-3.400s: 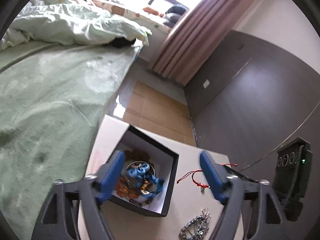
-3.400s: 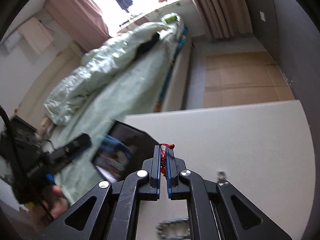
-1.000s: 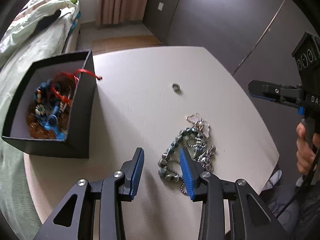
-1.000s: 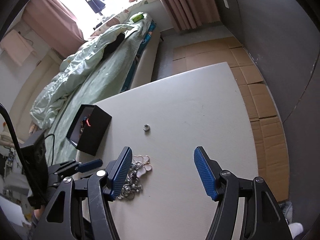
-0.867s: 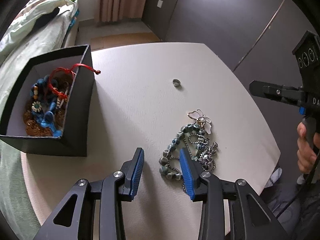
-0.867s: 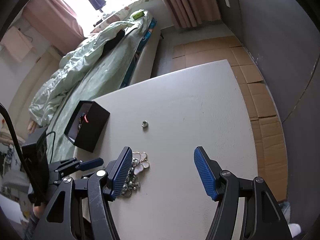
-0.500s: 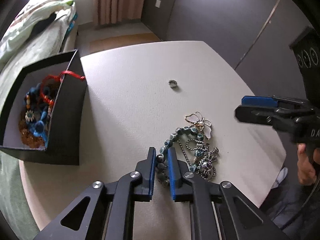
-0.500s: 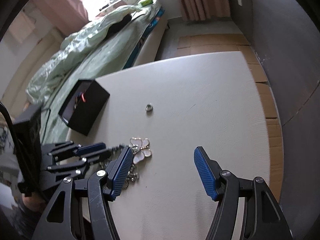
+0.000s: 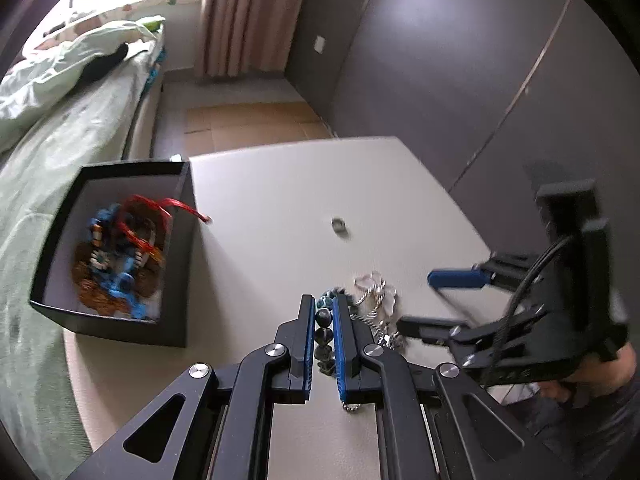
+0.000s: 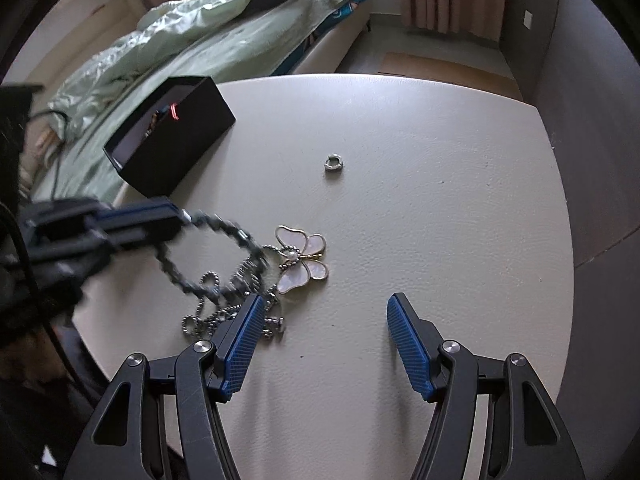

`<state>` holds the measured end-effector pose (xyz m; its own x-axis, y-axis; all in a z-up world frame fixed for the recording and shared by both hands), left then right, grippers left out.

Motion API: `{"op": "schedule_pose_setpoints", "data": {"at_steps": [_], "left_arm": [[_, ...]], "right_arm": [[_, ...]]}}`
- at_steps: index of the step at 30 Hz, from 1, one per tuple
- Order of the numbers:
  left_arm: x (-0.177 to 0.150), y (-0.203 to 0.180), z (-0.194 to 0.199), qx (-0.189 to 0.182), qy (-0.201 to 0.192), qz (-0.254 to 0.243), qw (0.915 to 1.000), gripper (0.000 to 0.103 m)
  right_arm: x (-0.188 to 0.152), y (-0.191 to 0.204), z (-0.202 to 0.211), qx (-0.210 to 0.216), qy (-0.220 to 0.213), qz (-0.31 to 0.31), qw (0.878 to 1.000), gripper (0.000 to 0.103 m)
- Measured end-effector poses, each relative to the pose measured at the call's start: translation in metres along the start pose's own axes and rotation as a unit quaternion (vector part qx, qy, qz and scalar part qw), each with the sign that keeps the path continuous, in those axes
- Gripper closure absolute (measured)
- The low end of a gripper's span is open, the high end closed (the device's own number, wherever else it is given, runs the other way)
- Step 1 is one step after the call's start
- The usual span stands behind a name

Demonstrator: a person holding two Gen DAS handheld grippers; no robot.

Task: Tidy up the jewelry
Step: 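Grasp the grey bead strand with the left tool and lift it, then grasp the butterfly pendant necklace with the right tool while the left tool holds the bead strand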

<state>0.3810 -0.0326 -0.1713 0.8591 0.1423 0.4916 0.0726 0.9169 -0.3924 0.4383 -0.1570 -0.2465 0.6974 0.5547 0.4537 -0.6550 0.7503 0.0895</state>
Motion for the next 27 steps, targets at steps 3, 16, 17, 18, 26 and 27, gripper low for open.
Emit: {"op": "schedule_pose_setpoints", "data": {"at_steps": [3,16,17,18,26,27], "left_arm": [[0.007,0.002,0.012,0.0,-0.023,0.009,0.9997,0.094],[0.026,0.023,0.054,-0.026,-0.085,0.061,0.9942,0.094],[0.027,0.025,0.056,-0.026,-0.088,0.064,0.9937,0.094],[0.029,0.027,0.058,-0.026,-0.092,0.068,0.9931,0.094],[0.034,0.047,0.068,-0.033,-0.105,0.097,0.9891,0.094],[0.034,0.049,0.068,-0.033,-0.105,0.099,0.989,0.094]], "right_arm": [[0.0,0.002,-0.001,-0.014,0.004,0.012,1.0,0.039],[0.008,0.011,-0.004,-0.083,0.016,0.06,0.995,0.04],[0.01,0.013,-0.005,-0.083,0.016,0.062,0.994,0.04],[0.011,0.014,-0.006,-0.082,0.016,0.064,0.994,0.04],[0.03,0.024,-0.016,-0.072,-0.001,0.079,0.994,0.04],[0.033,0.025,-0.017,-0.07,-0.006,0.085,0.994,0.041]]}}
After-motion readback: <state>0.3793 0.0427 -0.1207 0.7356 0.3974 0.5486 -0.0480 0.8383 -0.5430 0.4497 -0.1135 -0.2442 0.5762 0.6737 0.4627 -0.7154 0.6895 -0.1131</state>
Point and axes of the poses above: each gripper's, at about its wrist camera, not at the fingertips, and z roughly against the way its jaws point, y to its left, x to its top, the point moved 4 cm from there along -z, roughly the way its jaws point, and after that the axes turned 13 degrees about z, right-handed, at the moved point
